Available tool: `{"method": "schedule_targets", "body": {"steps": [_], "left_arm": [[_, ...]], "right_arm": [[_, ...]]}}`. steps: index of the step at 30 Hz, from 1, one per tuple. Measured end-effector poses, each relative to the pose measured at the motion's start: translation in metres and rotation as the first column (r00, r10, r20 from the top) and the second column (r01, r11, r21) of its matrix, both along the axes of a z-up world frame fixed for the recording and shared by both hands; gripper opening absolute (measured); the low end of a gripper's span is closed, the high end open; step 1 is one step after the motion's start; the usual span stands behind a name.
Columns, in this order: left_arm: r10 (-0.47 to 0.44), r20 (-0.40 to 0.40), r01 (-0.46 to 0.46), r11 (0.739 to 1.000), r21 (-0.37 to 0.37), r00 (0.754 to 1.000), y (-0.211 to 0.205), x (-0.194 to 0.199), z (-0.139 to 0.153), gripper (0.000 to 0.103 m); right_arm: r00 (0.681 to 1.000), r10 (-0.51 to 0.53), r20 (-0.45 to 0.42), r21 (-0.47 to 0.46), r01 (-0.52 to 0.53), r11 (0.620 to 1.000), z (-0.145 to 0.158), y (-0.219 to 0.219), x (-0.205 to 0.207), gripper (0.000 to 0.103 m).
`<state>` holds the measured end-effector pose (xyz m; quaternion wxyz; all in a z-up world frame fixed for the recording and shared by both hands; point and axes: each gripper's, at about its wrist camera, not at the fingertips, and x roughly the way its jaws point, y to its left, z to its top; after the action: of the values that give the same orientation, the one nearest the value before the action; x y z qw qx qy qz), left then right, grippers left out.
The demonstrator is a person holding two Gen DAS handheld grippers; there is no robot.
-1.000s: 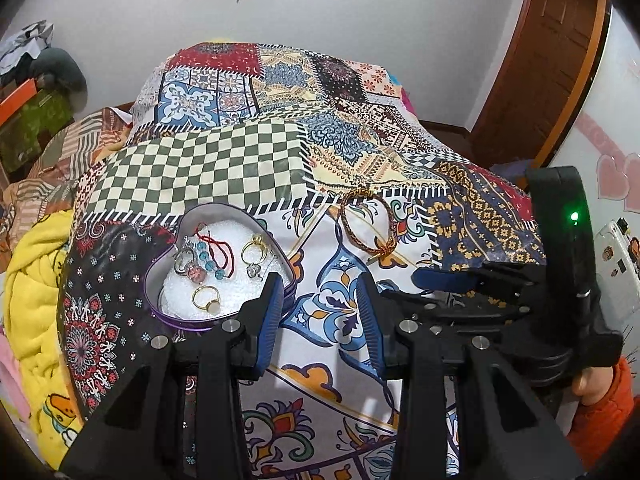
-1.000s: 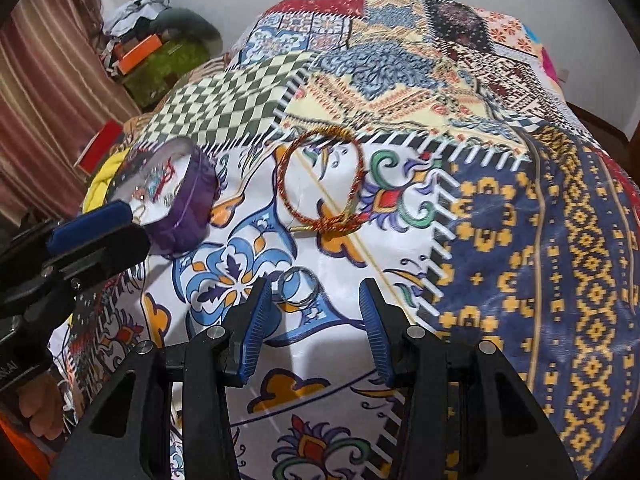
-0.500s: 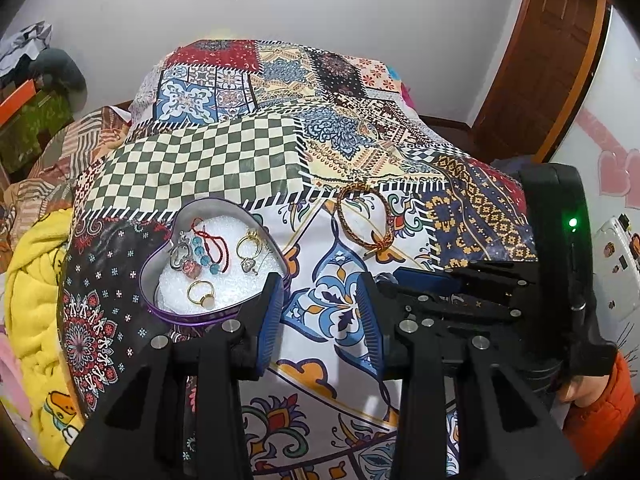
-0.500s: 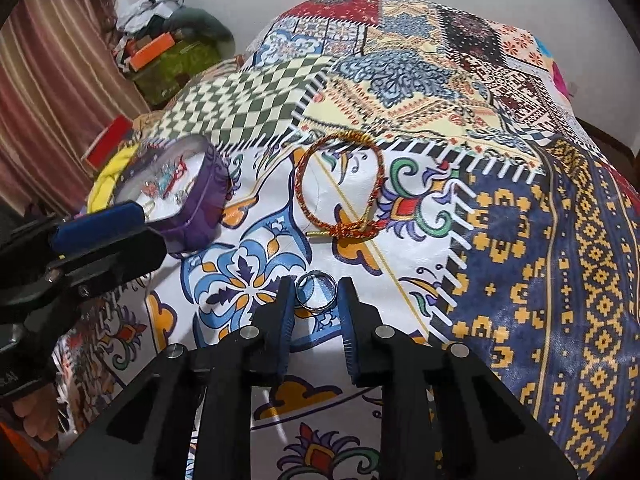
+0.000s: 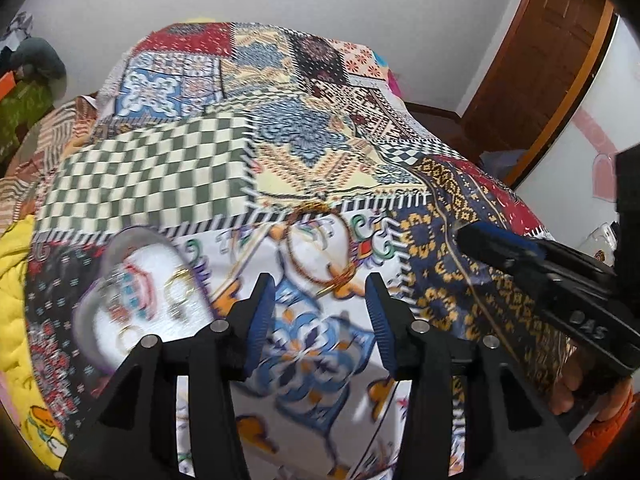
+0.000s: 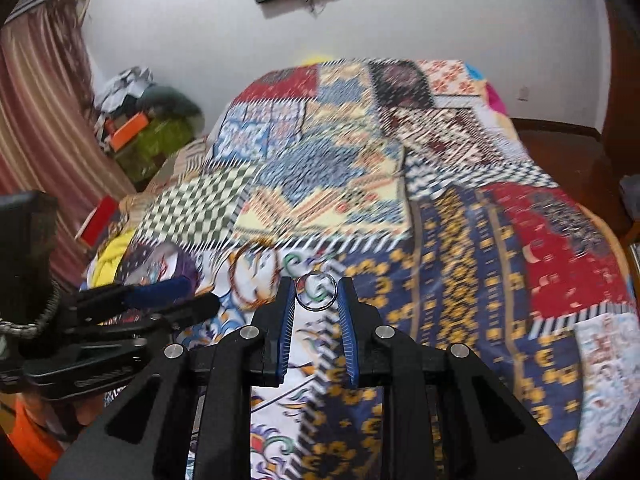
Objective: Organize jewelry
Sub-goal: 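Grasp a braided red-gold bracelet with the left gripper while the right gripper carries the silver ring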
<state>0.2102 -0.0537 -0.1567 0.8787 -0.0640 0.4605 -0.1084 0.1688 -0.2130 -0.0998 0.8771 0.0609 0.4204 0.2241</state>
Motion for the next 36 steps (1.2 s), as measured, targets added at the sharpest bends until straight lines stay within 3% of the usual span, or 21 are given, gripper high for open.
{"method": "schedule_targets", "body": {"steps": [8,21,24,26,30,32,34,36], "left_arm": [[0.073,-0.074,-0.073,0.997,0.003,0.995,-0.013,0.037,-0.028,0.05],[0.058,-0.02,-0.055,0.991,0.123,0.998,-0.031,0.039,-0.038,0.048],[0.066,-0.023,-0.063,0.993,0.1,0.998,-0.028,0.038,-0.038,0.039],[0.067,-0.031,-0.065,0.995,0.075,0.997,-0.025,0.037,-0.037,0.024],[0.057,-0.028,-0.054,0.996,0.075,0.998,-0.025,0.032,-0.036,0.014],[0.04,-0.034,-0.039,0.998,0.039,0.999,-0.022,0.029,-0.034,0.005],[0.028,-0.048,-0.03,0.999,-0.022,0.998,-0.019,0.025,-0.033,0.005],[0.026,-0.043,-0.027,0.999,-0.026,0.999,-0.02,0.02,-0.031,0.005]], "right_arm": [[1.0,-0.012,0.025,0.006,0.011,1.0,0.004,-0.01,0.003,0.02],[1.0,-0.009,0.011,0.009,0.009,1.0,-0.001,-0.011,0.006,0.02],[1.0,-0.011,0.012,0.007,0.011,1.0,0.0,-0.012,0.004,0.02],[1.0,-0.013,0.013,0.005,0.013,1.0,0.0,-0.013,0.004,0.02],[1.0,-0.014,0.017,0.002,0.014,1.0,0.004,-0.013,0.0,0.02],[1.0,-0.013,0.022,0.0,0.013,1.0,0.006,-0.013,-0.002,0.02],[1.0,-0.015,0.027,-0.002,0.015,1.0,0.009,-0.013,-0.004,0.02],[0.999,-0.017,0.029,-0.002,0.017,1.0,0.012,-0.012,-0.005,0.02]]}}
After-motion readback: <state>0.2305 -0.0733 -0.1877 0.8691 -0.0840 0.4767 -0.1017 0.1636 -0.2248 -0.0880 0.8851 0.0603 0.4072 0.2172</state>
